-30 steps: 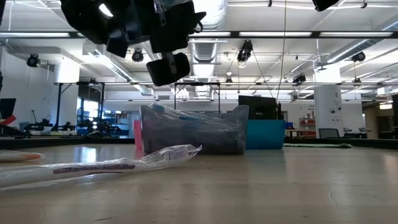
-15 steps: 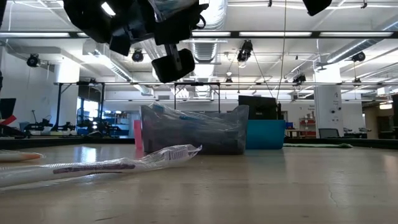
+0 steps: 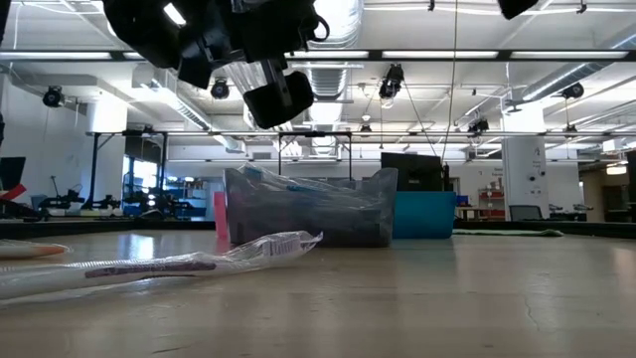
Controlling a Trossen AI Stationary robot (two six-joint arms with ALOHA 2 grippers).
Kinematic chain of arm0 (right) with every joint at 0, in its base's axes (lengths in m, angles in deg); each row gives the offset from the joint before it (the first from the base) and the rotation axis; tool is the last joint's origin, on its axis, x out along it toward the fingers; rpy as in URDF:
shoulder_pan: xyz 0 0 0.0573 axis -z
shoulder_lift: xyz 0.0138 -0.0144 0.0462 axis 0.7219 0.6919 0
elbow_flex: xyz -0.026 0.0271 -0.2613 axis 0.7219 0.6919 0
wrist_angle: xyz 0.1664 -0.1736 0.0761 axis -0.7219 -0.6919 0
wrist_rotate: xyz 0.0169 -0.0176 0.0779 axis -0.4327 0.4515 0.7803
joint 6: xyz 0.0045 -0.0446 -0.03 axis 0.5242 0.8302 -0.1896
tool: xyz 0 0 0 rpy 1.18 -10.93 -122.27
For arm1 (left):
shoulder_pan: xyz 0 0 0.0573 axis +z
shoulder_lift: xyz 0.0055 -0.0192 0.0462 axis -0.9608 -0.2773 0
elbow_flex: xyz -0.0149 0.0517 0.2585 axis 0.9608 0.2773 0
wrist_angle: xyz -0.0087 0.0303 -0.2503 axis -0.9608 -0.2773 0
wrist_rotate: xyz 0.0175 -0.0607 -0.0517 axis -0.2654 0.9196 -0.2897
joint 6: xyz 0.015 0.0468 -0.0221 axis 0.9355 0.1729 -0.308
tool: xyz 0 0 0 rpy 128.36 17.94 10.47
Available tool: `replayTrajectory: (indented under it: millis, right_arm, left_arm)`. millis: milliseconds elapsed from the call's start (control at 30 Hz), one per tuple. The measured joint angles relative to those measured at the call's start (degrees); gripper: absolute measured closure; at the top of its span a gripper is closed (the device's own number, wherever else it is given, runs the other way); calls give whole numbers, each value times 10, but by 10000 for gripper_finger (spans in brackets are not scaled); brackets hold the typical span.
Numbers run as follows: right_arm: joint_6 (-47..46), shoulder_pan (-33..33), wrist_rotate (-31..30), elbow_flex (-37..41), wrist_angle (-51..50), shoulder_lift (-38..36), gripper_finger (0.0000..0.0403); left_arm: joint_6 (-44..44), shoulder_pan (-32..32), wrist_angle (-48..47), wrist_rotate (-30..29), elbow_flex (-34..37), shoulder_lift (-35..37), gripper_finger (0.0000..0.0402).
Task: Pick & Place Toothbrushes
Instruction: Put the blue toothbrush into the transparent gray bin
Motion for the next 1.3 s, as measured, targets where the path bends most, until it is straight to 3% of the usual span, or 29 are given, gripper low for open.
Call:
replayTrajectory:
  millis: [100, 233, 467, 533, 733, 867, 1033, 1300]
  right_arm:
    - [-1, -19, -53, -3, -4, 0, 330]
    - [-20, -48, -63, -3, -4, -4, 320]
    - [-176, -106, -63, -3, -4, -5, 309]
    - [-253, -122, -66, -3, -4, -5, 308]
    - [-622, -155, -150, -3, -4, -5, 325]
    - [-747, -159, -167, -3, -4, -5, 342]
    - [-944, -147, -165, 3, -38, -5, 358]
    - [-1307, -108, -119, 23, -240, -6, 331]
  left_arm:
    - [2, 3, 1, 13, 0, 1, 371]
    - [10, 4, 0, 14, 0, 4, 374]
    - [37, 9, 1, 12, 0, 14, 371]
    - [49, 9, 2, 12, 0, 15, 371]
    - [143, 9, 1, -7, 1, 16, 372]
    - [243, 9, 0, -44, 1, 16, 371]
    - [385, 7, 0, -121, 1, 16, 371]
    - [605, -14, 4, -293, -7, 16, 371]
